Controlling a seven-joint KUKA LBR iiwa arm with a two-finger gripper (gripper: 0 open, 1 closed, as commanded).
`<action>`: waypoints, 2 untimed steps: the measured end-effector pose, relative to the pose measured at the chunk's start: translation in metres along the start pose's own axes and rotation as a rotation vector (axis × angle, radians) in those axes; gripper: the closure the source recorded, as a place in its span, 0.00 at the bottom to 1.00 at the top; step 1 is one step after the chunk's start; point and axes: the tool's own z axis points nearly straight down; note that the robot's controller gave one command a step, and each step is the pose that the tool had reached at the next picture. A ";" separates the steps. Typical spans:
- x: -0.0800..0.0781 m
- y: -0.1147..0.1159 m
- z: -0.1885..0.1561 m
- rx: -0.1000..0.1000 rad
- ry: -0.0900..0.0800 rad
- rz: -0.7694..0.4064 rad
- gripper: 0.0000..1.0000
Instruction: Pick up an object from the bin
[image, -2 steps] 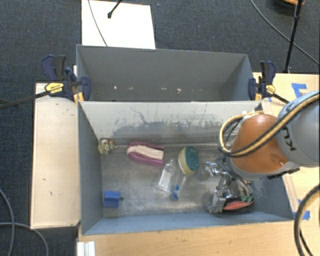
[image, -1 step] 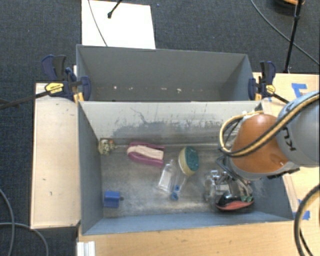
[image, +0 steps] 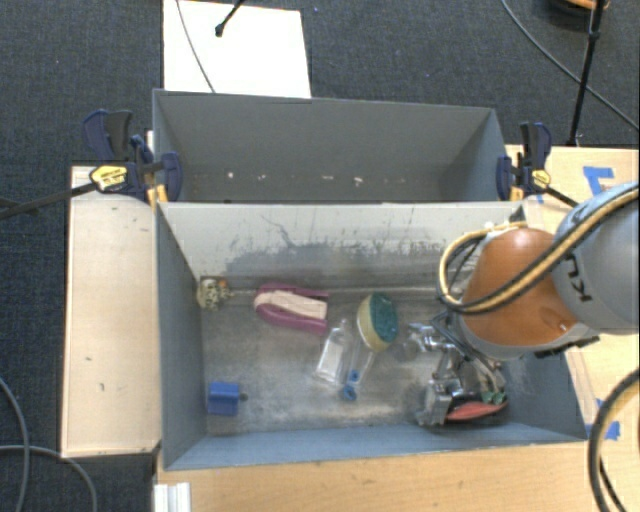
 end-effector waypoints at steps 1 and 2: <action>-0.038 -0.034 -0.060 0.001 -0.006 0.131 0.00; 0.009 -0.106 -0.035 0.003 0.001 -0.168 0.00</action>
Offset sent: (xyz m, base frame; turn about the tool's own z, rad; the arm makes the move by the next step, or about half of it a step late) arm 0.0358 -0.0317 0.0571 0.1314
